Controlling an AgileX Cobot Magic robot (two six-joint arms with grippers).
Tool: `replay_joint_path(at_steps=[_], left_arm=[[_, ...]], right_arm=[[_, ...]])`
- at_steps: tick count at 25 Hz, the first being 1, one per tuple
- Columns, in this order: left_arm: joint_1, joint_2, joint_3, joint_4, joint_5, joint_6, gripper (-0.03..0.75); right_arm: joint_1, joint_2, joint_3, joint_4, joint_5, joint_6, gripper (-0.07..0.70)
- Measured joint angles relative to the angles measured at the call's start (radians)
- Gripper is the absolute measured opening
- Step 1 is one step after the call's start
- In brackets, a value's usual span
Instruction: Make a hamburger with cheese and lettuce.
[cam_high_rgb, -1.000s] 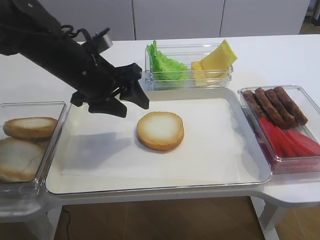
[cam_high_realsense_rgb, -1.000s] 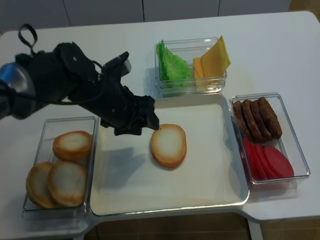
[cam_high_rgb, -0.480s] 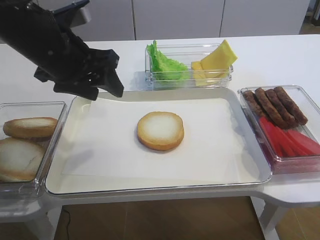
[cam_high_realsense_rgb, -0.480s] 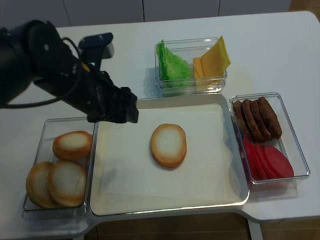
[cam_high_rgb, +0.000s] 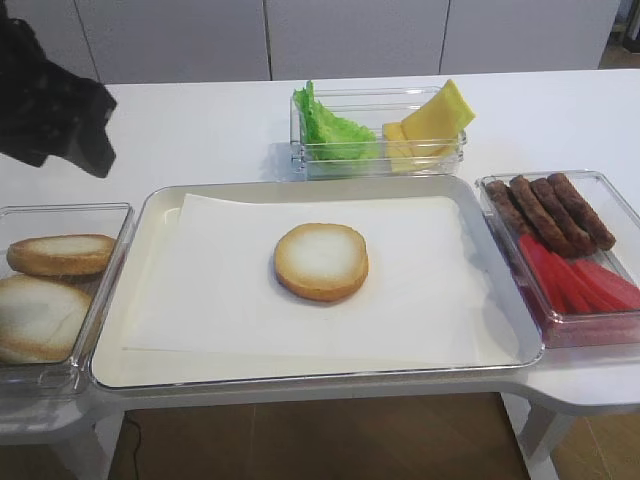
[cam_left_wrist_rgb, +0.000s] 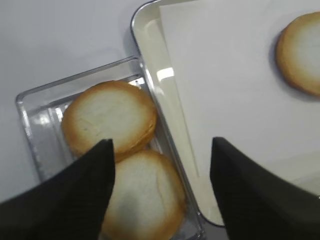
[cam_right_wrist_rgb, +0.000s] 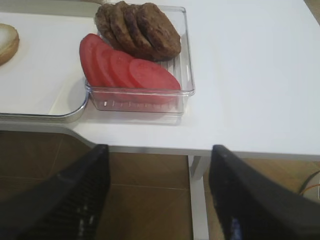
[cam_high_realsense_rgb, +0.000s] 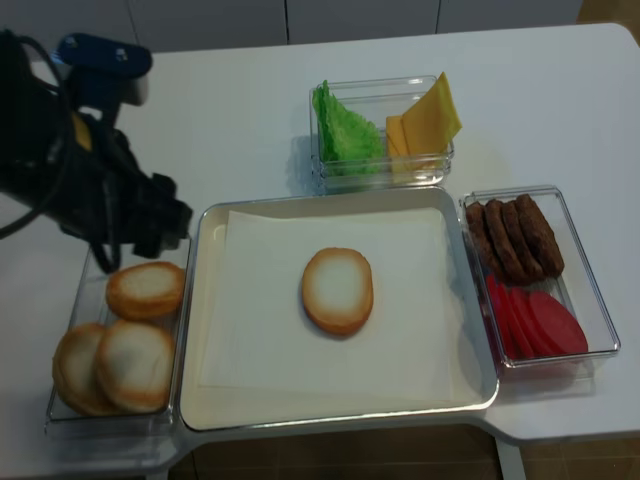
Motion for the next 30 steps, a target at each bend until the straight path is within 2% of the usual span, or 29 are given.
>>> replay_joint_path(at_steps=[6, 9, 20, 26, 30], left_arm=[[0.007, -0.051, 0.000, 0.100, 0.105, -0.021, 0.447], [0.053, -0.062, 0.000, 0.119, 0.128, -0.021, 0.447], [0.260, -0.118, 0.000, 0.111, 0.139, 0.008, 0.447], [0.280, -0.143, 0.010, 0.104, 0.140, 0.013, 0.447], [0.280, -0.178, 0.080, 0.104, 0.140, 0.011, 0.447]], right_arm=[[0.000, 0.000, 0.000, 0.000, 0.000, 0.000, 0.487], [0.000, 0.000, 0.000, 0.000, 0.000, 0.000, 0.487], [0.000, 0.000, 0.000, 0.000, 0.000, 0.000, 0.487], [0.000, 0.000, 0.000, -0.001, 0.000, 0.000, 0.487], [0.000, 0.000, 0.000, -0.001, 0.000, 0.000, 0.487]])
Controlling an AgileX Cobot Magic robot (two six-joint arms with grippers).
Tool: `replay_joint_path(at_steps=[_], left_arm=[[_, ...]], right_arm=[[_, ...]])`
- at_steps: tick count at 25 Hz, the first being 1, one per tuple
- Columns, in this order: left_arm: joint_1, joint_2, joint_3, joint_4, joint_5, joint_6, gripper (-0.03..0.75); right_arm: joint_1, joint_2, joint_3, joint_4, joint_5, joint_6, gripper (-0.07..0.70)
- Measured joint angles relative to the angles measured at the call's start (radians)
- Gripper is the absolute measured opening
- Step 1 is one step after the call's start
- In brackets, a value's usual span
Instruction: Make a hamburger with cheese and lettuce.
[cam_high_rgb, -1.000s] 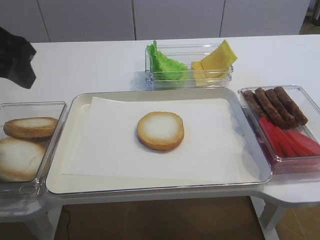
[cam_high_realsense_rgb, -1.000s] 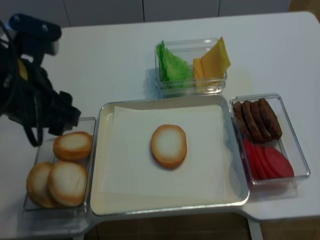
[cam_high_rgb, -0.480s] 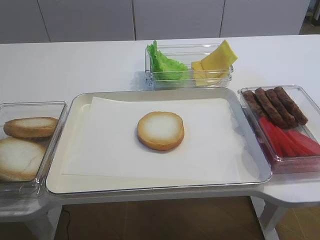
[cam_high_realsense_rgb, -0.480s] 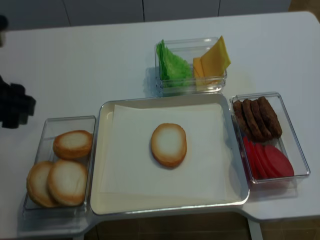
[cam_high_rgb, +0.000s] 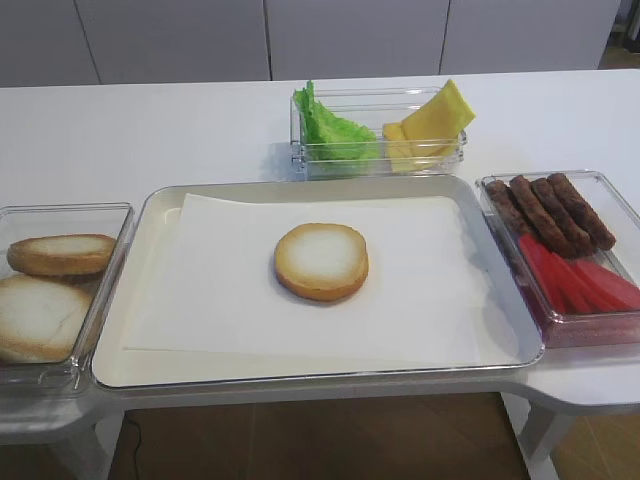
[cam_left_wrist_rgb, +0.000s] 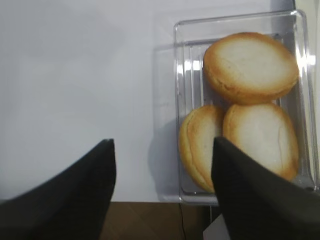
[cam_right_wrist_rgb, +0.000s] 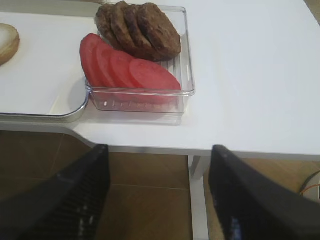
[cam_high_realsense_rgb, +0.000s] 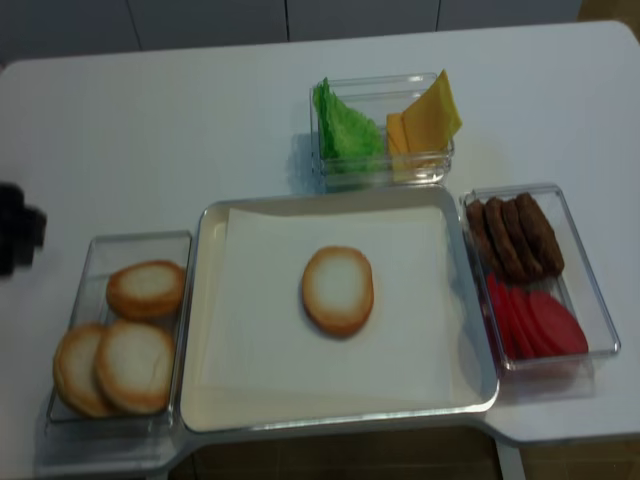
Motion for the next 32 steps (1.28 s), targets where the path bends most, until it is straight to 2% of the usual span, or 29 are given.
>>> replay_joint_path(at_steps=[9, 22, 32], left_arm=[[0.000, -0.175, 0.161, 0.000, 0.000, -0.038, 0.447], [0.000, -0.543, 0.194, 0.025, 0.011, -0.058, 0.447], [0.000, -0.927, 0.423, 0.021, 0.024, -0.060, 0.447]], right_arm=[[0.000, 0.000, 0.000, 0.000, 0.000, 0.000, 0.487], [0.000, 0.000, 0.000, 0.000, 0.000, -0.002, 0.487], [0.000, 0.000, 0.000, 0.000, 0.000, -0.002, 0.487]])
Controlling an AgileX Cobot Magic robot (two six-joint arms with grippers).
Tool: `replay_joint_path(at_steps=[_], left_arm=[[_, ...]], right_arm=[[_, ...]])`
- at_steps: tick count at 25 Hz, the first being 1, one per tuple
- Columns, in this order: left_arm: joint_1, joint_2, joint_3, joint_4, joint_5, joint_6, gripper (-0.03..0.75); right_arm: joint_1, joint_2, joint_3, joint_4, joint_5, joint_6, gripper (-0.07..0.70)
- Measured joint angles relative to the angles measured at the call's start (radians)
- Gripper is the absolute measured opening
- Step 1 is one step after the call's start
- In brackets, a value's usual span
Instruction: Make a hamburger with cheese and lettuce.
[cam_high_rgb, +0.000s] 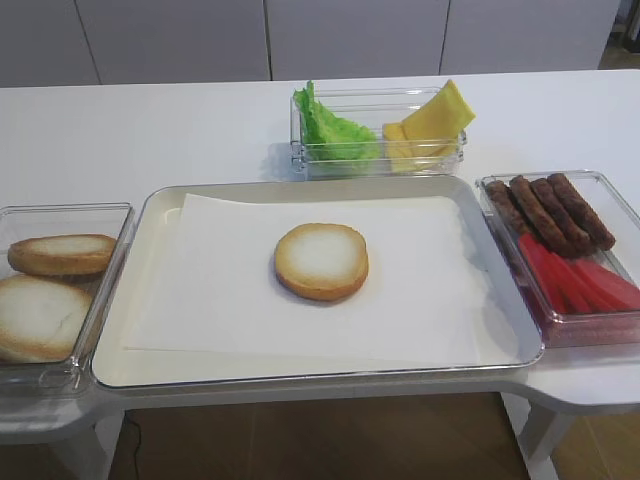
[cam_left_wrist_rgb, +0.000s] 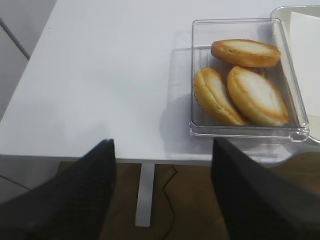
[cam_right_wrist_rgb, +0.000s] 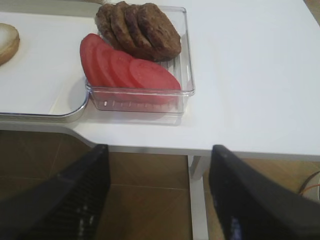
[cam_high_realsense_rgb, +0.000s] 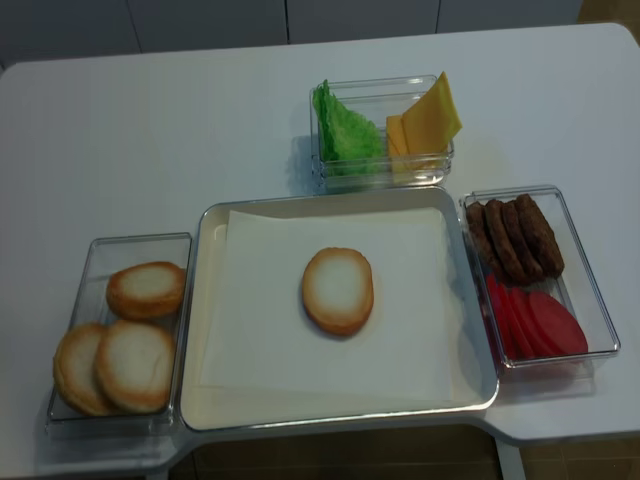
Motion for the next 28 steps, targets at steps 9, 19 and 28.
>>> replay_joint_path(at_steps=[9, 19, 28], left_arm=[[0.001, -0.199, 0.095, -0.081, 0.012, 0.065, 0.447], [0.001, -0.200, 0.176, -0.112, 0.012, 0.113, 0.447], [0.001, -0.200, 0.217, -0.120, -0.060, 0.119, 0.447]], right_arm=[[0.000, 0.000, 0.000, 0.000, 0.000, 0.000, 0.487], [0.000, 0.000, 0.000, 0.000, 0.000, 0.000, 0.487], [0.000, 0.000, 0.000, 0.000, 0.000, 0.000, 0.487]])
